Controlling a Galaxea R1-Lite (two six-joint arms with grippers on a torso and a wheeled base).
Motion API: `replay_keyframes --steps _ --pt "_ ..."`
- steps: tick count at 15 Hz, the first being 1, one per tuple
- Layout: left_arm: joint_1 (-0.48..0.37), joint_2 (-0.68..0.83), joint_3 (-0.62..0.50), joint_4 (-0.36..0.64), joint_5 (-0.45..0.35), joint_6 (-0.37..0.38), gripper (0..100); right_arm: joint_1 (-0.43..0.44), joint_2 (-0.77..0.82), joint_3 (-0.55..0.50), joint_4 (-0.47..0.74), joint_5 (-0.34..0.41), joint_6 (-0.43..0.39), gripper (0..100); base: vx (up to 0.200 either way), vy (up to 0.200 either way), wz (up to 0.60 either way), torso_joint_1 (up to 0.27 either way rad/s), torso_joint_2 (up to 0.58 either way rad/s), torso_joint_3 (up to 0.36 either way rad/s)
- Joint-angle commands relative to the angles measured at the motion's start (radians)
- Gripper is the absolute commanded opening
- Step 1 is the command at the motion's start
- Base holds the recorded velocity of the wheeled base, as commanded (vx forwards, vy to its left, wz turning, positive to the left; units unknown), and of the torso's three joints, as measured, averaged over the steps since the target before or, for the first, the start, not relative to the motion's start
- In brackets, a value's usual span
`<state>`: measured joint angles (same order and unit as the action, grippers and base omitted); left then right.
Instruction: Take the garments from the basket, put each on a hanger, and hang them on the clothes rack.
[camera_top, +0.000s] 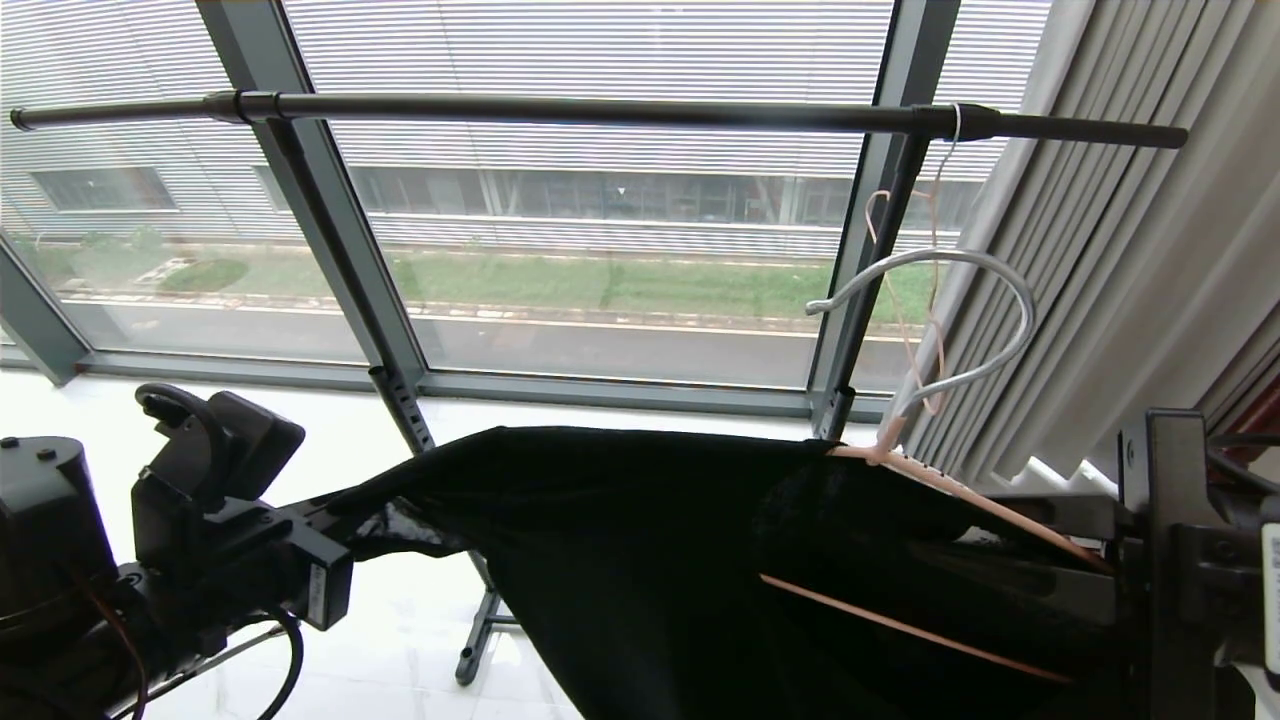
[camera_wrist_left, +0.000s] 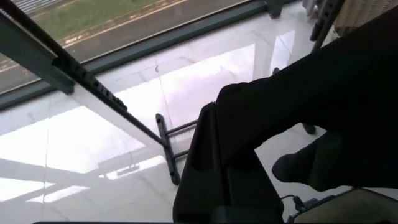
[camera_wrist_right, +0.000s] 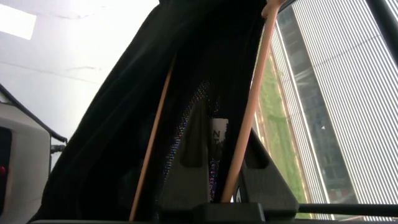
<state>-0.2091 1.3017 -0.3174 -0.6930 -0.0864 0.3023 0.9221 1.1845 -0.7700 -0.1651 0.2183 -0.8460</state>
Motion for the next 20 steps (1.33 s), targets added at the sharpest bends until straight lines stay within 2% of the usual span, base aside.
replay_keyframes --steps 1,4,6,8,9,12,14,17,19,20 --pt "0.082 -0.001 0.001 0.000 0.000 0.000 0 -0.023 0.000 0.000 -0.001 0.001 0.001 0 0.000 0.000 0.00 0.000 0.00 0.000" --pt "0.139 -0.002 0.003 0.000 0.000 0.000 0 -0.057 0.000 -0.002 -0.002 0.003 0.018 0 0.000 0.000 0.00 0.000 0.00 0.000" --pt "0.132 -0.019 0.015 0.000 -0.003 0.000 0 -0.063 0.003 -0.002 -0.002 0.001 0.033 0 0.000 0.000 0.00 0.000 0.00 0.000" --pt "0.083 -0.044 0.017 0.000 -0.004 0.000 0 -0.065 0.009 -0.003 -0.004 -0.002 0.054 0 0.000 0.000 0.00 0.000 0.00 0.000" --pt "0.062 -0.061 0.021 0.000 -0.006 0.000 100 -0.065 0.011 -0.005 -0.005 -0.010 0.070 0 0.000 0.000 0.00 0.000 0.00 0.000" --pt "0.037 -0.073 0.035 0.000 -0.004 0.000 100 -0.080 0.014 -0.003 -0.005 -0.019 0.087 0 0.000 0.000 0.00 0.000 0.00 0.000" --pt "0.037 -0.076 0.035 0.000 0.000 -0.002 100 -0.128 0.015 0.005 -0.005 -0.017 0.119 0 0.000 0.000 0.00 0.000 0.00 0.000" --pt "0.037 -0.091 0.029 0.000 0.000 -0.003 100 -0.206 0.020 0.020 -0.005 -0.019 0.223 0 0.000 0.000 0.00 0.000 0.00 0.000" --pt "0.050 -0.090 0.008 0.000 0.011 -0.003 100 -0.272 0.029 0.051 -0.005 -0.025 0.243 0 0.000 0.000 0.00 0.000 0.00 0.000" --pt "0.070 -0.085 -0.006 0.000 0.039 -0.002 100 -0.296 0.030 0.075 -0.005 -0.057 0.246 0 0.000 0.000 0.00 0.000 0.00 0.000"
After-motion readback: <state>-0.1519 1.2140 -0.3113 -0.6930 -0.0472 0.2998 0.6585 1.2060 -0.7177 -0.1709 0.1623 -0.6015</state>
